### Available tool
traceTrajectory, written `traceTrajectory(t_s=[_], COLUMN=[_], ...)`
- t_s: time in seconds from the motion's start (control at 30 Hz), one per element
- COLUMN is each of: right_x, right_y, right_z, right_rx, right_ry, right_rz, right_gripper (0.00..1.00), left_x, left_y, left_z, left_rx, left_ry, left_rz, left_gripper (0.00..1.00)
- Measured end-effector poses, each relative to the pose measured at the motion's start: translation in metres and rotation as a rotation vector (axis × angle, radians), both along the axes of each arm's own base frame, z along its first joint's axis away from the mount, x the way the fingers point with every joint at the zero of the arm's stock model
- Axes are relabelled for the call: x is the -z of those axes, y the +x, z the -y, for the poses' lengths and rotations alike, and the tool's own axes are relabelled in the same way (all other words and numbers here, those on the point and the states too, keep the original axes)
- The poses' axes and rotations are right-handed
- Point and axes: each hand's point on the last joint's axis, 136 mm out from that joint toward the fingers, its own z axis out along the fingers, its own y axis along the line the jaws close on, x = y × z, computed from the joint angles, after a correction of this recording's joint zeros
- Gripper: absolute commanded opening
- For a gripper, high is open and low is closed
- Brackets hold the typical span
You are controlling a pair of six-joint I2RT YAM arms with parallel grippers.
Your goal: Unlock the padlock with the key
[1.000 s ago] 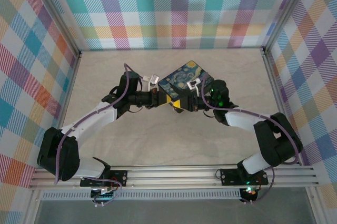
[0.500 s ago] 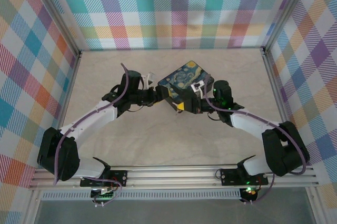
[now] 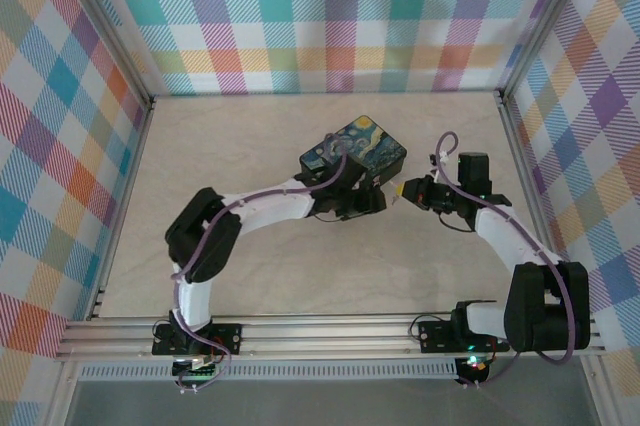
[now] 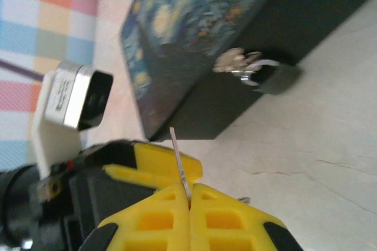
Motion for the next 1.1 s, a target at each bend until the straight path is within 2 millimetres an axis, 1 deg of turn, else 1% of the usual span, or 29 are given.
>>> traceTrajectory(t_s=[0.07, 0.13, 0.2, 0.3, 0.33, 0.4, 0.47, 0.53, 0.63, 0.7, 0.73, 0.77, 0.83, 0.9, 0.93, 1.03, 1.1], right_x=[0.006, 0.010, 0.013, 0.016, 0.017, 0.019, 0.020, 0.021, 0.022, 0.022, 0.022, 0.022, 0.021, 0.023, 0.024, 0.028, 0.030], right_y=[0.003, 0.008, 0.011, 0.014, 0.014, 0.014, 0.013, 0.012, 0.010, 0.007, 0.005, 0.005, 0.004, 0.004, 0.003, 0.001, -0.001], right_z=[0.011, 0.021, 0.028, 0.036, 0.038, 0.040, 0.040, 0.039, 0.035, 0.031, 0.030, 0.028, 0.028, 0.029, 0.029, 0.029, 0.029], right_rx=[0.047, 0.092, 0.128, 0.162, 0.170, 0.178, 0.180, 0.176, 0.165, 0.153, 0.150, 0.146, 0.143, 0.146, 0.147, 0.147, 0.147], right_ry=[-0.034, -0.060, -0.076, -0.100, -0.108, -0.119, -0.122, -0.125, -0.131, -0.132, -0.132, -0.131, -0.133, -0.138, -0.141, -0.143, -0.144], right_rz=[-0.017, -0.024, -0.029, -0.035, -0.038, -0.043, -0.049, -0.051, -0.057, -0.056, -0.055, -0.054, -0.053, -0.055, -0.057, -0.067, -0.075], right_gripper=[0.00, 0.00, 0.00, 0.00, 0.00, 0.00, 0.00, 0.00, 0.00, 0.00, 0.00, 0.00, 0.00, 0.00, 0.00, 0.00, 0.00], left_x=[0.005, 0.012, 0.017, 0.024, 0.025, 0.032, 0.039, 0.042, 0.038, 0.031, 0.026, 0.023, 0.014, 0.010, 0.008, 0.008, 0.006], left_y=[0.003, 0.007, 0.014, 0.026, 0.032, 0.041, 0.048, 0.058, 0.069, 0.076, 0.080, 0.081, 0.078, 0.067, 0.059, 0.038, 0.034], left_z=[0.011, 0.014, 0.012, -0.002, -0.008, -0.028, -0.053, -0.082, -0.115, -0.128, -0.131, -0.130, -0.117, -0.100, -0.090, -0.073, -0.062], left_rx=[-0.010, -0.030, -0.053, -0.102, -0.121, -0.166, -0.209, -0.252, -0.294, -0.291, -0.283, -0.269, -0.227, -0.195, -0.177, -0.137, -0.125], left_ry=[0.003, 0.021, 0.041, 0.075, 0.084, 0.121, 0.167, 0.214, 0.259, 0.282, 0.292, 0.297, 0.307, 0.315, 0.318, 0.353, 0.379], left_rz=[0.002, 0.009, 0.022, 0.035, 0.044, 0.059, 0.066, 0.083, 0.113, 0.145, 0.169, 0.186, 0.231, 0.259, 0.270, 0.294, 0.321], left_gripper=[0.62, 0.62, 0.61, 0.61, 0.61, 0.61, 0.61, 0.61, 0.62, 0.62, 0.62, 0.63, 0.64, 0.65, 0.66, 0.69, 0.70])
